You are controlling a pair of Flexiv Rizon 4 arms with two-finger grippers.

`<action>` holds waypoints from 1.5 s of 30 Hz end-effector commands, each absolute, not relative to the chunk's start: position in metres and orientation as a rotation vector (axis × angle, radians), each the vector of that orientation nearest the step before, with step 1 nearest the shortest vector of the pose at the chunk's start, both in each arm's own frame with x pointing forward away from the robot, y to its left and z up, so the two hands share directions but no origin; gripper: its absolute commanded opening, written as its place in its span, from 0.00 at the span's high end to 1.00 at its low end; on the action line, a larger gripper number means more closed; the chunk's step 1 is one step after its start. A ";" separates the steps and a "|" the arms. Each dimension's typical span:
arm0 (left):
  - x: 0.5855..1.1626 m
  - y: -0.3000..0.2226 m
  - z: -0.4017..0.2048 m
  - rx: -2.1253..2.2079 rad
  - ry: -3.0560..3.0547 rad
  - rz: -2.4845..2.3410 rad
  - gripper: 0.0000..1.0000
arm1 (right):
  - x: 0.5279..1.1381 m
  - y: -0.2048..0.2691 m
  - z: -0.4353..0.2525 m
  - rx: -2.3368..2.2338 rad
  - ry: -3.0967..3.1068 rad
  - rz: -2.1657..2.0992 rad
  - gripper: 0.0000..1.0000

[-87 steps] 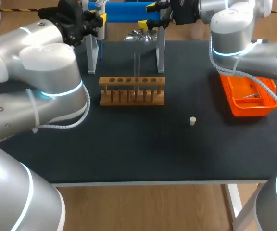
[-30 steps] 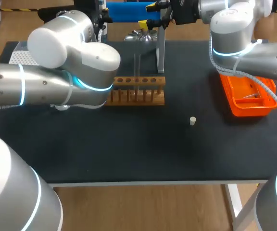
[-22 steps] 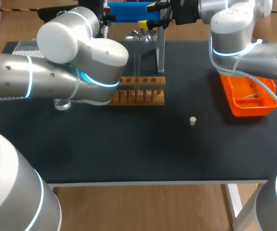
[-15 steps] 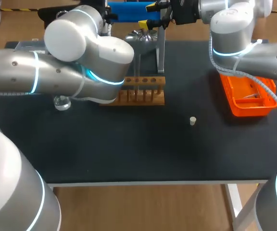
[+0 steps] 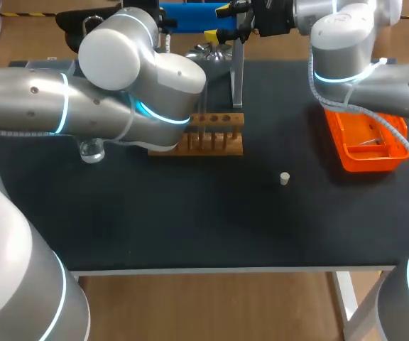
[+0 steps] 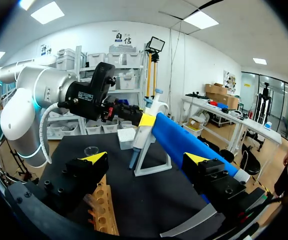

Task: Invert the test tube, pick up the pipette, mount the tip to pipette, aspirate from beaker and dispense into the tube, eject the tip, return the pipette, and cap with the stopper.

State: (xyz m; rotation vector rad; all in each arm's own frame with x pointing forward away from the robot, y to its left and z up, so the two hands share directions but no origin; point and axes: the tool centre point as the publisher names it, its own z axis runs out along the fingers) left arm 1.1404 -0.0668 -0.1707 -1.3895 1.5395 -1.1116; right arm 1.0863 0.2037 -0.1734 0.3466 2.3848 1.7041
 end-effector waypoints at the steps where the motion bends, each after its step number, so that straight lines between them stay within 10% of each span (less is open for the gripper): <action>1: 1.143 -0.068 -0.171 -1.402 1.540 -1.102 1.00 | 1.086 0.203 -0.173 0.347 2.386 1.702 0.00; 45: 1.162 -0.062 -0.178 -1.554 1.648 -1.037 1.00 | 1.086 0.203 -0.173 0.347 2.386 1.702 0.00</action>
